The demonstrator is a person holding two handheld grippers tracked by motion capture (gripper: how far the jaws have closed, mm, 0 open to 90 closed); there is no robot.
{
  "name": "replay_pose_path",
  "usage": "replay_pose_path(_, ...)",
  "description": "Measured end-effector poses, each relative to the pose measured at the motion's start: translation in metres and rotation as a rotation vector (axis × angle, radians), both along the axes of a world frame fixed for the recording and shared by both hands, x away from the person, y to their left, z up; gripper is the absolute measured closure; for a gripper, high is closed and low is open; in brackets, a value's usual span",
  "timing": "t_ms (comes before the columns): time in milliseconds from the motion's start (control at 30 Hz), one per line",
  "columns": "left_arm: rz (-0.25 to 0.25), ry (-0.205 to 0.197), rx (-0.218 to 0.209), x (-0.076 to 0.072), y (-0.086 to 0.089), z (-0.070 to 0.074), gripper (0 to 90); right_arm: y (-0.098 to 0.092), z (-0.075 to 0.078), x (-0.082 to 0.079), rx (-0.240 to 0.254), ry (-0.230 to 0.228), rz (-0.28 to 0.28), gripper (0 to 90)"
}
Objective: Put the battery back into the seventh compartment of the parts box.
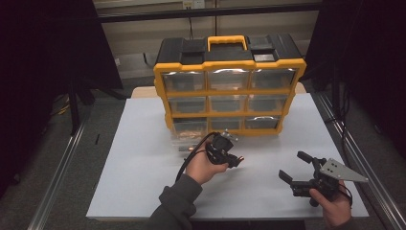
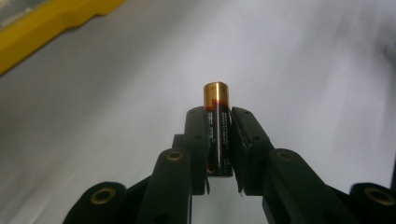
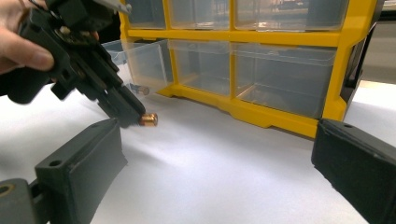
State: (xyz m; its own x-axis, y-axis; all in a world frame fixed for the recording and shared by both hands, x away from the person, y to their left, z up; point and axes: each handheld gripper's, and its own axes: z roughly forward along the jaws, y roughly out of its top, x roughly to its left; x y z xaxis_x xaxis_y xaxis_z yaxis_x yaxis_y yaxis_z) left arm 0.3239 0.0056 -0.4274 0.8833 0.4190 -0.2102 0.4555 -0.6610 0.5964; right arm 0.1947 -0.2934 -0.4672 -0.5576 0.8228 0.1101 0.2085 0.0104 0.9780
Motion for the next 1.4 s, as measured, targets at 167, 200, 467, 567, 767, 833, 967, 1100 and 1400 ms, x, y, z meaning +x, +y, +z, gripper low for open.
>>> replay_pose_path(167, -0.014, -0.001, -0.016, 0.004, 0.006, 0.014, 77.6, -0.001, 0.000, 0.000, -0.011, -0.006, 0.003, 2.0)
replay_pose_path(200, -0.018, -0.003, -0.009, 0.004, 0.007, 0.016, 77.6, -0.001, 0.000, 0.000, -0.008, -0.003, 0.002, 2.0)
replay_pose_path(467, -0.010, -0.001, -0.022, 0.009, 0.018, 0.034, 77.6, -0.001, 0.000, 0.000, -0.016, -0.006, 0.007, 2.0)
replay_pose_path(567, 0.001, -0.006, -0.016, 0.011, 0.023, 0.041, 77.6, -0.001, 0.000, 0.000, -0.017, -0.009, 0.004, 2.0)
replay_pose_path(767, 0.008, -0.027, -0.022, 0.015, 0.032, 0.056, 77.6, -0.001, 0.000, 0.000, -0.016, -0.006, 0.005, 2.0)
replay_pose_path(833, 0.013, -0.033, -0.021, 0.015, 0.034, 0.061, 77.6, -0.001, 0.000, 0.000, -0.016, -0.006, 0.005, 2.0)
replay_pose_path(967, 0.025, -0.047, -0.026, 0.019, 0.041, 0.069, 77.6, -0.002, 0.000, 0.000, -0.019, -0.011, 0.004, 2.0)
replay_pose_path(1100, 0.033, -0.052, -0.026, 0.024, 0.048, 0.076, 77.6, -0.002, 0.000, -0.001, -0.006, -0.003, -0.003, 2.0)
replay_pose_path(1400, 0.053, -0.054, -0.019, 0.034, 0.058, 0.080, 77.6, -0.002, 0.000, 0.000, -0.006, -0.004, -0.004, 2.0)
